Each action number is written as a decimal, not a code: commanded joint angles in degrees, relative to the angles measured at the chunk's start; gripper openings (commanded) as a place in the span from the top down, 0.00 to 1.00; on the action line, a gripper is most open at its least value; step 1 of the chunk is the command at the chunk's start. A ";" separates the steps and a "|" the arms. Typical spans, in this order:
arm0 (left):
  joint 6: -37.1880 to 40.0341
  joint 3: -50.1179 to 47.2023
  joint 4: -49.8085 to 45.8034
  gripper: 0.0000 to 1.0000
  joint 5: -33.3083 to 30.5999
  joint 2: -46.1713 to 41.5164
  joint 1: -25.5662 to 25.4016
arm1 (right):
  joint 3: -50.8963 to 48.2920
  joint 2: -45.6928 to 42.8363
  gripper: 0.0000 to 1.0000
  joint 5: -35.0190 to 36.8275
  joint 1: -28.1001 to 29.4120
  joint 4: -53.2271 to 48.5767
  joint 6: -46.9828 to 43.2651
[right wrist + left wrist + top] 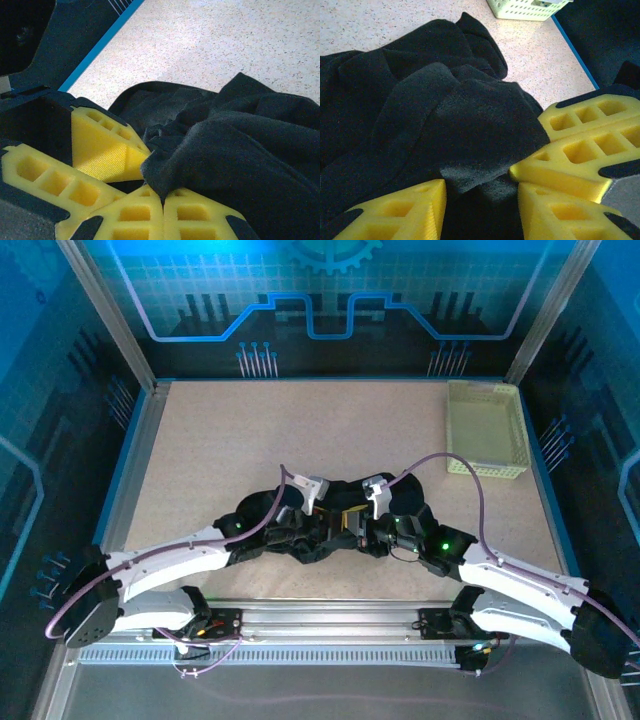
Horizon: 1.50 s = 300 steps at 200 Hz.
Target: Fold the inside-out t-shirt
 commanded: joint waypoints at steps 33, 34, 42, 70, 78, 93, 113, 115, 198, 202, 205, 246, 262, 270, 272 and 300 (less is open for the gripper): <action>-1.05 -0.25 5.54 0.71 3.79 1.65 -0.31 | 0.95 -0.52 1.00 -0.68 2.02 4.33 -0.89; -1.05 -0.26 5.62 0.72 3.86 1.61 -0.31 | 0.95 -0.52 1.00 -0.60 2.06 4.25 -0.85; -0.97 -0.37 6.03 0.75 4.17 1.48 -0.31 | 0.94 -0.29 1.00 -0.38 1.96 4.07 -0.76; -0.71 -0.33 7.12 0.91 5.16 0.92 -0.31 | 0.96 0.43 1.00 1.39 1.99 3.36 -0.03; -0.71 -0.49 7.17 0.94 4.97 0.62 -0.30 | 1.12 0.63 1.00 2.03 1.96 2.87 0.01; -0.59 -0.53 6.25 0.99 3.60 -0.32 -0.31 | 1.68 1.15 1.00 3.57 1.74 1.28 0.46; 0.12 -0.61 4.31 1.00 1.21 -2.34 -0.31 | 2.54 1.77 0.92 5.61 1.01 -1.73 1.24; 0.25 -0.61 4.00 1.00 0.91 -2.56 -0.31 | 2.61 1.82 0.90 5.77 0.90 -2.16 1.29; 8.47 1.57 -5.52 1.00 -2.47 -12.42 -0.31 | 8.88 -0.89 0.36 3.96 -4.45 -16.41 -1.47; 8.72 1.70 -5.84 1.00 -2.65 -12.64 -0.31 | 9.18 -0.77 0.36 3.47 -4.42 -16.49 -1.55; 8.78 1.81 -6.02 1.00 -2.73 -12.75 -0.31 | 9.33 -0.65 0.35 3.05 -4.41 -16.56 -1.59; 9.18 2.20 -7.04 1.00 -4.73 -13.49 -0.13 | 7.95 -2.30 0.31 -3.76 -4.33 -14.48 -3.45; 9.18 2.35 -7.32 1.00 -5.06 -12.64 0.09 | 6.40 -4.26 0.29 -7.32 -4.21 -12.05 -3.85; 9.26 2.33 -7.30 1.00 -4.75 -12.18 0.22 | 6.04 -4.92 0.29 -7.92 -3.88 -11.66 -4.17; 9.35 2.32 -7.25 1.00 -4.66 -12.09 0.29 | 5.99 -5.04 0.29 -7.69 -3.77 -11.70 -4.28; 10.65 1.79 -6.83 1.00 -2.08 -11.98 0.31 | 7.70 -4.16 0.24 0.92 -6.14 -18.39 -2.87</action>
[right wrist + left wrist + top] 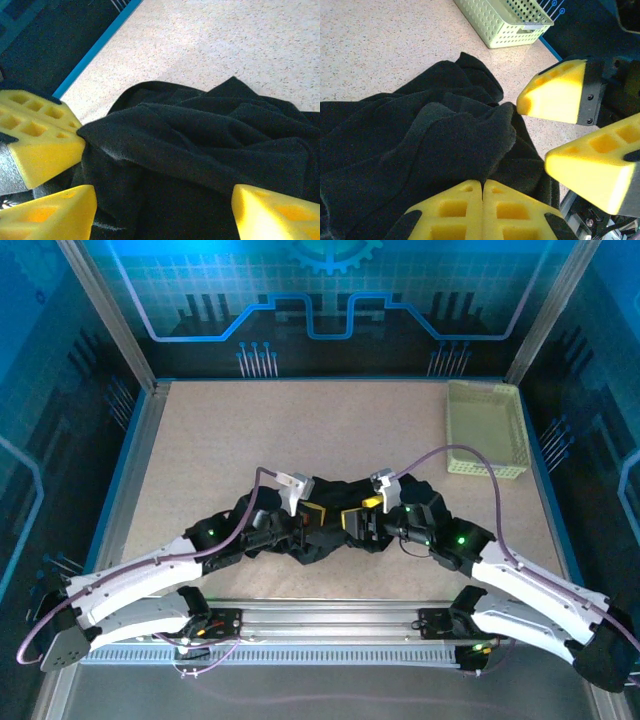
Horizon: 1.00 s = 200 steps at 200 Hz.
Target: Fold the inside-out t-shirt
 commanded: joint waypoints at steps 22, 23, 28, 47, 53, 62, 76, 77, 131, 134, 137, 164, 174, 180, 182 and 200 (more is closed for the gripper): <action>3.86 1.22 -1.04 1.00 3.78 -0.43 0.27 | 3.05 3.20 0.20 -0.32 -7.37 -5.36 0.48; 3.84 1.23 -1.05 1.00 3.91 -0.50 0.27 | 3.22 3.38 0.20 -0.48 -7.49 -5.41 0.49; 3.91 0.91 -1.12 1.00 4.31 -0.63 0.27 | 4.04 4.46 0.18 -1.32 -8.12 -5.63 0.56; 3.73 -0.11 -1.35 1.00 5.25 -1.01 0.31 | 6.72 8.96 0.15 -3.99 -8.43 -5.85 0.41; 3.68 -0.25 -1.61 1.00 5.55 -1.04 0.27 | 6.90 10.35 0.15 -5.05 -8.45 -5.13 0.54; 3.63 -0.56 -1.65 1.00 5.70 -1.09 0.27 | 6.54 12.15 0.15 -7.06 -8.49 -3.39 0.92; 3.27 -0.96 -1.44 1.00 5.17 -1.23 0.27 | 5.49 14.35 0.18 -11.54 -8.22 0.06 1.51; 3.24 -1.01 -1.38 1.00 5.17 -1.25 0.27 | 5.45 14.49 0.19 -11.80 -8.18 0.28 1.49; 3.44 -2.39 -0.34 1.00 4.92 -1.52 0.27 | 3.59 17.04 0.60 -9.44 -5.14 0.42 2.29; 3.40 -2.42 -0.34 1.00 4.94 -1.60 0.33 | 3.49 17.07 0.65 -8.69 -5.15 0.17 2.38; 3.46 -2.50 -0.30 1.00 5.04 -1.68 0.27 | 3.40 17.09 0.69 -8.01 -5.18 -0.16 2.55; 2.76 -3.67 0.95 1.00 4.73 -3.85 0.33 | 5.22 18.62 0.98 0.18 -5.25 -5.18 4.04; 2.44 -4.23 1.40 1.00 4.17 -4.90 0.44 | 6.37 19.61 1.00 2.72 -5.29 -7.24 4.32; 2.16 -4.62 1.48 1.00 3.96 -5.49 0.72 | 7.01 20.09 1.00 3.94 -5.34 -8.24 4.37; 2.09 -4.69 1.48 1.00 3.88 -5.66 0.82 | 7.15 20.17 1.00 4.29 -5.33 -8.55 4.32; 1.02 -5.73 1.37 1.00 4.18 -7.03 2.45 | 7.66 19.50 1.00 5.39 -5.35 -9.36 2.83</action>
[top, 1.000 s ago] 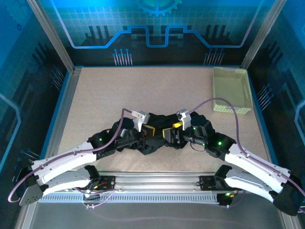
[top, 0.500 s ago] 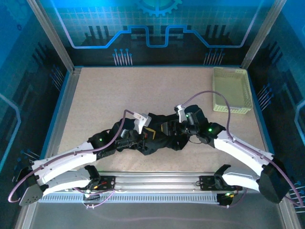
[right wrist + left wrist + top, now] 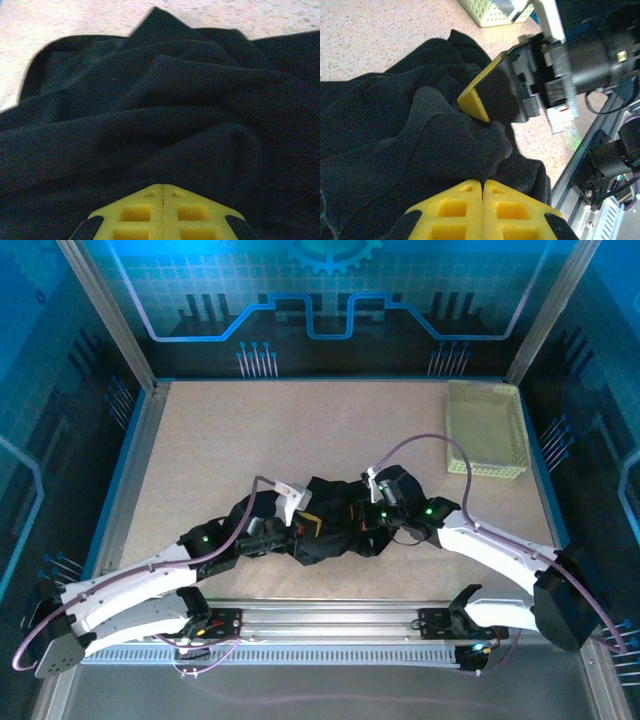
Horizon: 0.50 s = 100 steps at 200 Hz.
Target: Fold the inside-out t-shirt
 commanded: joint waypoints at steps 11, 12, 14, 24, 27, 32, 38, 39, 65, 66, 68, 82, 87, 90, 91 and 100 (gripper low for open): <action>-2.38 -2.05 1.75 1.00 0.37 -3.04 3.32 | 1.76 -2.07 1.00 4.99 0.21 -3.57 -2.30; -2.51 -2.12 1.73 1.00 0.40 -3.06 3.50 | 1.65 -2.26 1.00 4.91 0.16 -3.49 -2.58; -2.73 -2.22 1.65 1.00 0.62 -3.09 3.81 | 1.51 -2.69 0.98 4.68 0.12 -3.27 -2.97; -3.92 -2.77 1.38 1.00 1.19 -3.33 5.61 | 0.21 -4.93 0.86 3.69 0.12 -2.06 -5.14; -4.37 -2.94 1.26 1.00 1.14 -3.40 6.21 | -0.34 -5.64 0.81 3.35 0.11 -1.59 -5.84; -4.88 -3.27 1.20 1.00 1.23 -3.42 7.05 | -1.19 -6.87 0.73 2.79 0.10 -0.78 -6.79; -5.66 -3.62 1.03 1.00 1.54 -3.34 8.23 | -2.32 -8.07 0.64 1.59 -0.09 0.46 -8.32; -5.78 -3.65 1.02 1.00 1.56 -3.34 8.41 | -2.49 -8.25 0.62 1.41 -0.12 0.64 -8.54; -8.37 -4.84 1.70 1.00 2.72 -2.44 12.55 | -7.09 -9.75 0.39 -2.09 -0.71 6.03 -12.27; -8.46 -4.84 1.66 1.00 2.72 -2.41 12.68 | -7.17 -9.66 0.38 -2.23 -0.74 6.19 -12.36; -8.56 -4.77 1.57 1.00 2.72 -2.18 12.96 | -7.37 -9.44 0.38 -2.38 -0.76 6.36 -12.51; -9.04 -4.61 1.49 1.00 3.40 -0.85 14.00 | -9.21 -7.81 0.35 -4.81 -0.53 10.32 -13.91; -9.16 -4.57 1.54 1.00 3.52 -0.34 14.24 | -9.91 -7.45 0.34 -5.61 -0.32 12.04 -14.30; -9.27 -4.50 1.46 1.00 3.52 -0.09 14.40 | -10.37 -7.13 0.34 -5.84 -0.11 12.98 -14.42; -9.30 -4.49 1.41 1.00 3.51 0.00 14.40 | -10.56 -7.03 0.34 -5.95 -0.09 13.32 -14.49; -9.50 -4.40 1.40 1.00 3.68 0.79 14.70 | -11.59 -6.07 0.33 -7.33 0.57 16.20 -15.02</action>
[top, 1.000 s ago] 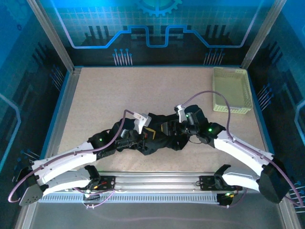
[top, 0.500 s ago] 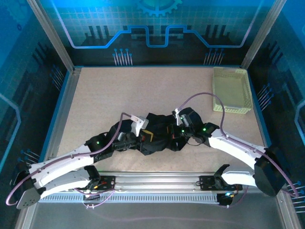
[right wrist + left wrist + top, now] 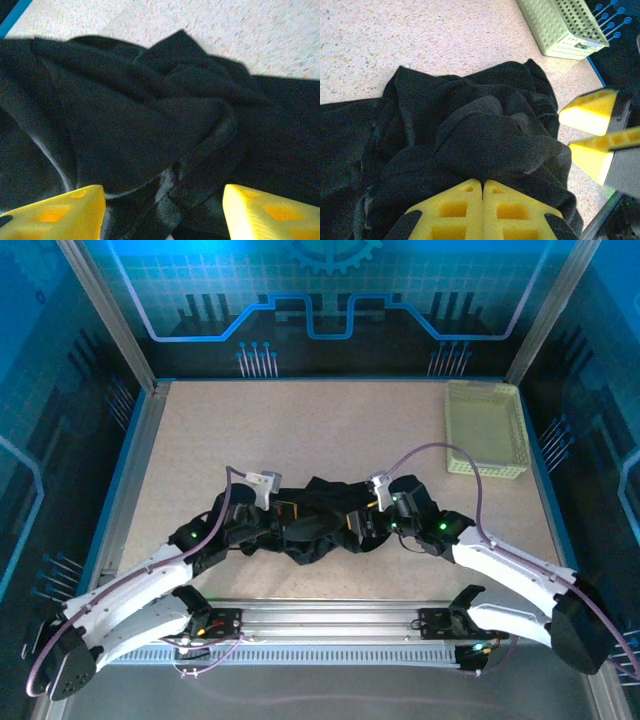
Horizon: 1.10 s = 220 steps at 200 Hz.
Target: Fold the inside-out t-shirt
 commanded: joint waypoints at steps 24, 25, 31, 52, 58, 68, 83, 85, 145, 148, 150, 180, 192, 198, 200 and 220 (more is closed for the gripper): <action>-2.79 -0.43 1.25 1.00 1.89 2.44 1.90 | -1.38 6.91 0.32 -2.42 3.23 8.89 -5.56; -2.79 -0.46 1.29 1.00 1.91 2.48 1.91 | -1.21 7.19 0.32 -2.09 3.29 8.72 -5.52; -2.96 -0.55 1.25 1.00 1.94 2.52 2.07 | -0.12 8.73 0.32 -0.47 3.70 7.56 -5.22; -3.07 -0.75 1.04 1.00 2.30 2.49 2.79 | 2.70 13.33 0.33 6.16 4.03 4.17 -2.78; -3.09 -0.70 0.90 1.00 2.31 2.45 2.97 | 3.41 14.17 0.34 9.39 4.37 2.74 -1.90; -3.13 -0.75 0.54 1.00 2.35 2.18 3.28 | 4.33 15.11 0.36 13.46 4.72 0.73 -1.11; -3.07 -1.00 -0.01 1.00 2.11 1.44 3.77 | 4.99 14.84 0.47 18.43 5.13 -1.63 -0.16; -3.11 -1.05 -0.09 1.00 2.11 1.33 3.88 | 5.12 14.71 0.49 18.84 5.12 -1.89 -0.21; -3.59 -2.24 -0.15 1.00 2.38 -0.40 5.56 | 5.81 12.25 0.78 17.71 4.71 -5.48 0.05; -3.59 -2.24 -0.13 1.00 2.33 -0.44 5.59 | 5.75 12.22 0.79 17.63 4.73 -5.48 0.25; -3.59 -2.22 -0.16 1.00 2.27 -0.46 5.65 | 5.75 12.23 0.80 17.63 4.71 -5.51 0.38; -3.59 -2.74 -1.01 1.00 1.11 -2.10 6.04 | 6.46 13.33 0.93 22.81 4.42 -8.05 2.21; -3.50 -2.76 -1.92 1.00 0.81 -3.03 6.30 | 6.99 13.61 0.97 25.70 4.02 -9.89 3.03; -3.37 -2.77 -2.43 1.00 0.58 -3.64 6.40 | 7.19 13.47 0.98 27.21 3.69 -10.90 3.41; -3.34 -2.77 -2.58 1.00 0.47 -3.85 6.47 | 7.25 13.38 0.99 27.65 3.64 -11.17 3.61; -2.98 -3.10 -3.93 1.00 -0.17 -6.43 6.85 | 7.84 12.34 1.00 32.41 1.80 -14.93 5.10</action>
